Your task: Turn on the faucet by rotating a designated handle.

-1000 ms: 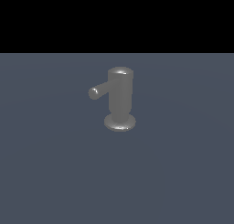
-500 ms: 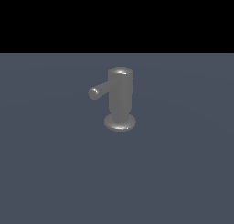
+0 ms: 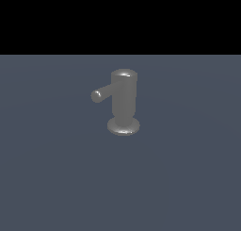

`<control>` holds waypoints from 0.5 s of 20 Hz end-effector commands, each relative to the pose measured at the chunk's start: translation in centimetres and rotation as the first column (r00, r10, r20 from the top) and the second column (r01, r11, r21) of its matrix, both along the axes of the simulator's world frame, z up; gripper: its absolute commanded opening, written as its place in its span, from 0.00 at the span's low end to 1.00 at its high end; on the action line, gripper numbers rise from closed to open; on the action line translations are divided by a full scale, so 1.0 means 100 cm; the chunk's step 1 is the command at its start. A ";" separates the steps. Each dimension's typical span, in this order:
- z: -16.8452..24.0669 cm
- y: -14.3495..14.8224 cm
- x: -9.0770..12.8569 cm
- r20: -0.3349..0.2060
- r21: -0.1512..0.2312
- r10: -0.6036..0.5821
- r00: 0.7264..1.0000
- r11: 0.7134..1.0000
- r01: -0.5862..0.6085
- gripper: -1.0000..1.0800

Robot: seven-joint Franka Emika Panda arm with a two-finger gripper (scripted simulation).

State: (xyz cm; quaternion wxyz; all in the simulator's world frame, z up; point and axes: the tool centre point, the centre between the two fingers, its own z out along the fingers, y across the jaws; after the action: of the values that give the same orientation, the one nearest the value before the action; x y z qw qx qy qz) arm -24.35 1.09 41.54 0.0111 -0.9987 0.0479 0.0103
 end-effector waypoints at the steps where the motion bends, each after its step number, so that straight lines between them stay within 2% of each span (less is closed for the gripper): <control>1: -0.019 0.008 0.006 0.002 -0.002 -0.017 1.000 1.000 0.017 0.00; 10: -0.088 0.037 0.032 0.008 -0.010 -0.074 0.997 0.997 0.074 0.00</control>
State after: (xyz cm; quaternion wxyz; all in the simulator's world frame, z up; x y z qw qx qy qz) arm -21.56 4.36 33.90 0.0071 -0.9968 0.0798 0.0067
